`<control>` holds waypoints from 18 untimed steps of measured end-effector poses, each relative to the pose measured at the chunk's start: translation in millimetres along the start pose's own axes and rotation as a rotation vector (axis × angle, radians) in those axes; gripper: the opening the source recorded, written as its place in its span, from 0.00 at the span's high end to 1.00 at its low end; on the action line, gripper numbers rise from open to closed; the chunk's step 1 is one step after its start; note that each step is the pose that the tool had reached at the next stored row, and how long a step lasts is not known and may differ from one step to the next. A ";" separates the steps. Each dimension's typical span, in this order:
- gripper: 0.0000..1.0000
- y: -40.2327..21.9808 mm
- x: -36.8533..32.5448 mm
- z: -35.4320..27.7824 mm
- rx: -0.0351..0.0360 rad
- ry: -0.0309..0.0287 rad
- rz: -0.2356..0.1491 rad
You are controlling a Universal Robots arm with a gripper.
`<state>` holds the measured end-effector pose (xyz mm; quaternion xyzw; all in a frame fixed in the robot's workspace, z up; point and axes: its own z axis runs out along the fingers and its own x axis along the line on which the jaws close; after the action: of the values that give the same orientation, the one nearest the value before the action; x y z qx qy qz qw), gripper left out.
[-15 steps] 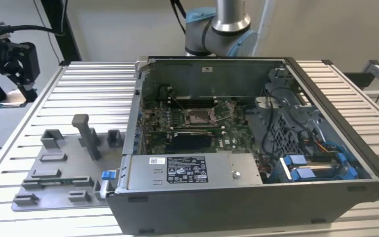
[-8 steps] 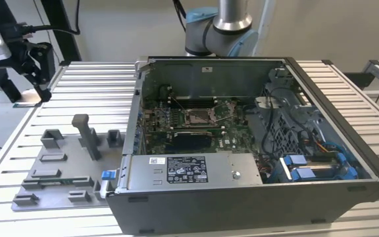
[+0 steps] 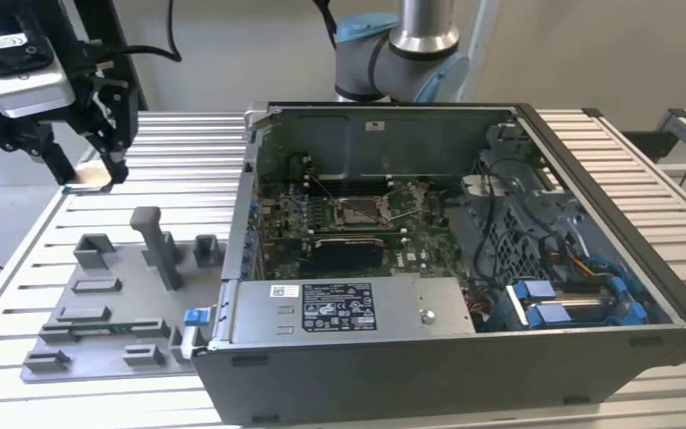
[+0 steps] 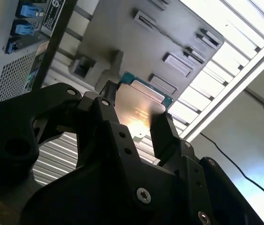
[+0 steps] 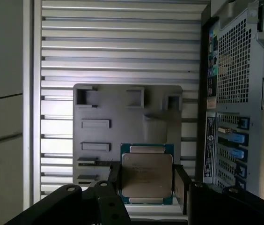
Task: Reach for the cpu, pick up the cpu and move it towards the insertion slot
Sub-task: 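Pick up the cpu and move it towards the insertion slot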
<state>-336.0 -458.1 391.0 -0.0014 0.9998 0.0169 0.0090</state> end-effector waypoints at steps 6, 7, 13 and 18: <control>1.00 -0.1 -22.1 0.4 0.0000 0.0000 0.000; 1.00 -0.1 -25.6 0.4 0.0000 0.0000 0.000; 1.00 -0.1 -45.0 0.9 -0.0001 -0.0001 0.000; 1.00 -0.1 -60.5 1.0 0.0001 0.0001 0.000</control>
<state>-275.5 -458.1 391.0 -0.0014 0.9998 0.0168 0.0090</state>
